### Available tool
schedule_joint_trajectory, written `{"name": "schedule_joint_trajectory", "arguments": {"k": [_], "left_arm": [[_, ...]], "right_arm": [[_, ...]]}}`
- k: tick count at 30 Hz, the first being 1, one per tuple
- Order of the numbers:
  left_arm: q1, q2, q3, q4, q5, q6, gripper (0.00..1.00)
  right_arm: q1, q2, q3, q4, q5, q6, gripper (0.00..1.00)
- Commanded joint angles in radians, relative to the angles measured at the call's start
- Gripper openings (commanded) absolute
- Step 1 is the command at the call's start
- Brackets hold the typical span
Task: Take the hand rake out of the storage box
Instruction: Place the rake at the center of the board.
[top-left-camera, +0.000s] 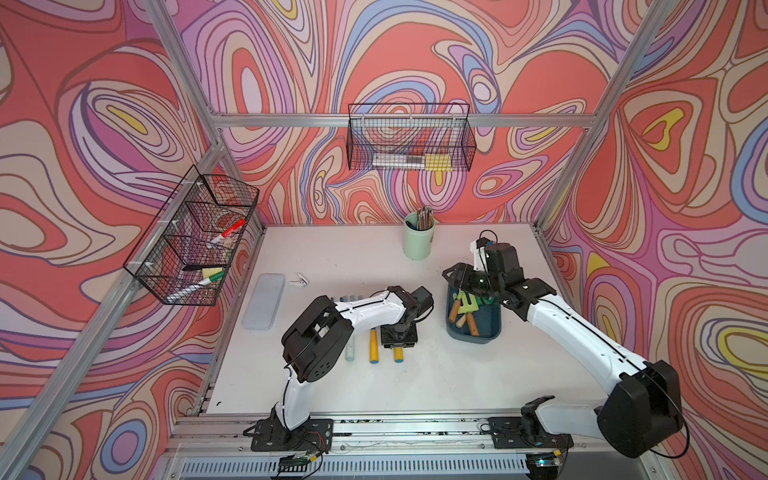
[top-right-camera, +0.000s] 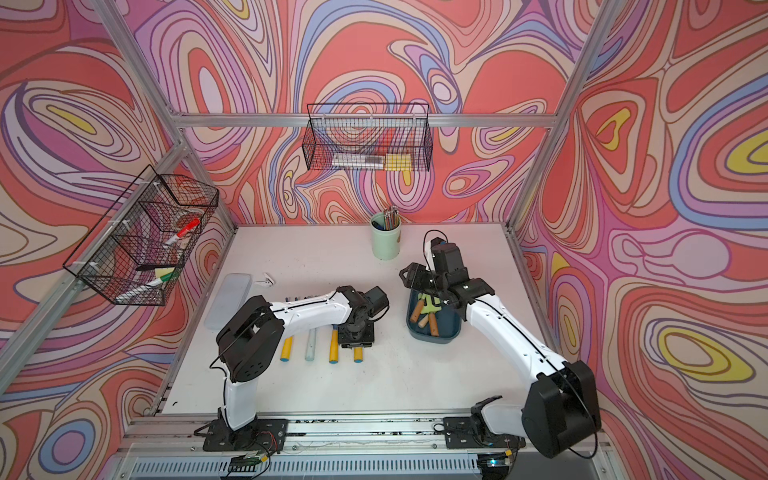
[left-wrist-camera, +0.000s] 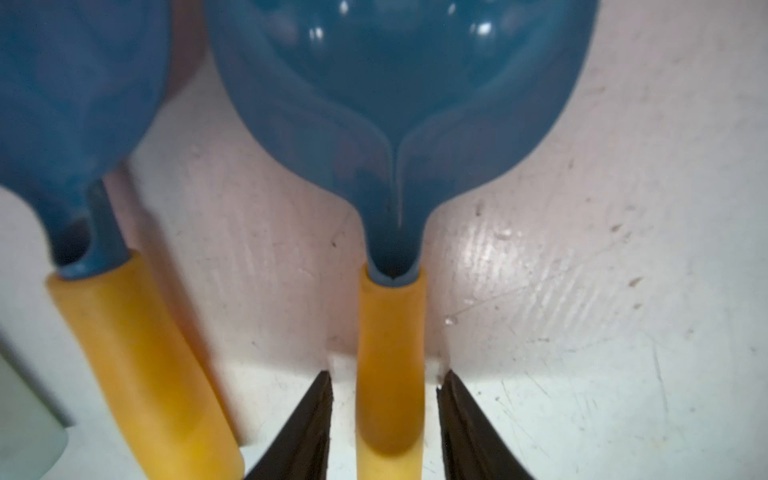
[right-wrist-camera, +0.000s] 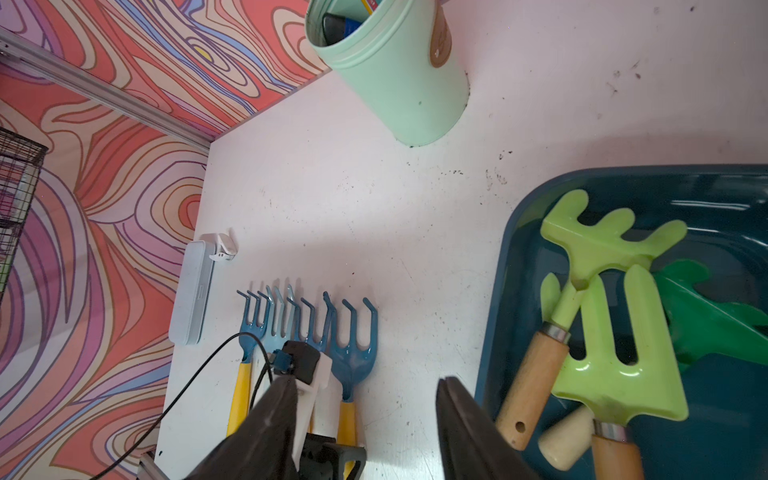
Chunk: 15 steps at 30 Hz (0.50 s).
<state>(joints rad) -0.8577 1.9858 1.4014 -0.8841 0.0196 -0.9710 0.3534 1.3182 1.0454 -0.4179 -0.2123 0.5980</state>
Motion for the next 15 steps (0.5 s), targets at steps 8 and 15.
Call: {"name": "schedule_joint_trajectory", "arguments": {"k": [8, 15], "left_arm": [[0.005, -0.135, 0.157, -0.147, -0.159, 0.114, 0.49], [-0.014, -0.053, 0.390, -0.205, -0.194, 0.314, 0.50]], "right_arm": [[-0.032, 0.056, 0.082, -0.367, 0.233, -0.126, 0.55], [-0.033, 0.114, 0.095, -0.470, 0.299, -0.139, 0.55]]}}
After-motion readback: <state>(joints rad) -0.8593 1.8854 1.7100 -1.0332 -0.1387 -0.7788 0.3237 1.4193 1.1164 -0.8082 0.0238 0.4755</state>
